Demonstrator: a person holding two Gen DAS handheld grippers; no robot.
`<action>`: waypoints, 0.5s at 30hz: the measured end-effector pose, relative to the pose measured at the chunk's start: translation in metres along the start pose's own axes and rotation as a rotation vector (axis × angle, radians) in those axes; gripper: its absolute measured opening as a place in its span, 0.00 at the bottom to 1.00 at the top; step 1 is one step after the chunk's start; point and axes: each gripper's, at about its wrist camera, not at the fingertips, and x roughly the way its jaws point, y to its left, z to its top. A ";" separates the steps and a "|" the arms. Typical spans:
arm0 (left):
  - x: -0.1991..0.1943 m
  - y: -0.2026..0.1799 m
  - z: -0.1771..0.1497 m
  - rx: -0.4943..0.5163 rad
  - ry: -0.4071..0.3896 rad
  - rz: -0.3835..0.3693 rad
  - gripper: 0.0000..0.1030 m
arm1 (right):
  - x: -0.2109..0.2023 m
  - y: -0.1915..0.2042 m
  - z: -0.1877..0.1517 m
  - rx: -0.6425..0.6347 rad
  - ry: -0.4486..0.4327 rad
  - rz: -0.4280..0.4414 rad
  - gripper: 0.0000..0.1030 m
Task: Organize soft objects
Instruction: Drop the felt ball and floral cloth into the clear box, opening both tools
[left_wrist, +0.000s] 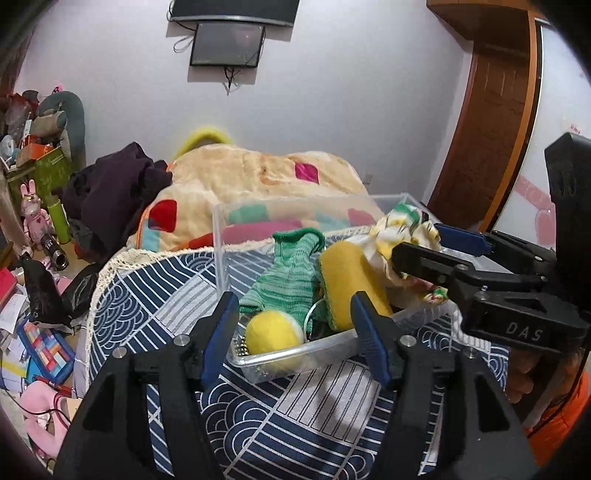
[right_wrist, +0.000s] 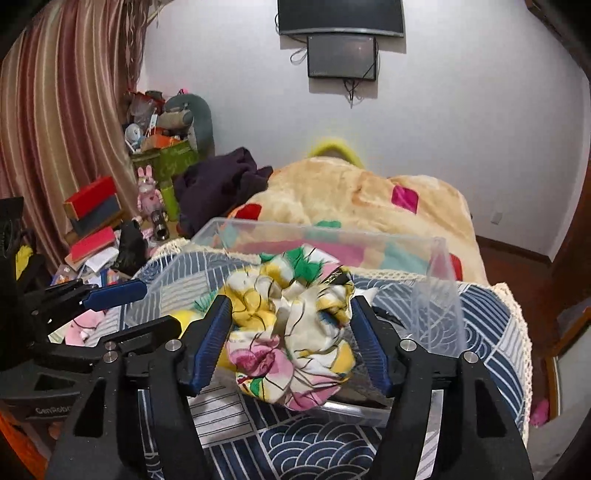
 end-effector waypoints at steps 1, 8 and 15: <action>-0.005 -0.001 0.001 0.000 -0.011 0.002 0.61 | -0.006 -0.001 0.002 0.002 -0.014 0.003 0.62; -0.048 -0.010 0.011 0.013 -0.115 -0.002 0.61 | -0.045 -0.001 0.010 0.004 -0.111 0.013 0.64; -0.095 -0.026 0.011 0.035 -0.224 -0.016 0.61 | -0.098 0.007 0.002 -0.030 -0.243 0.020 0.79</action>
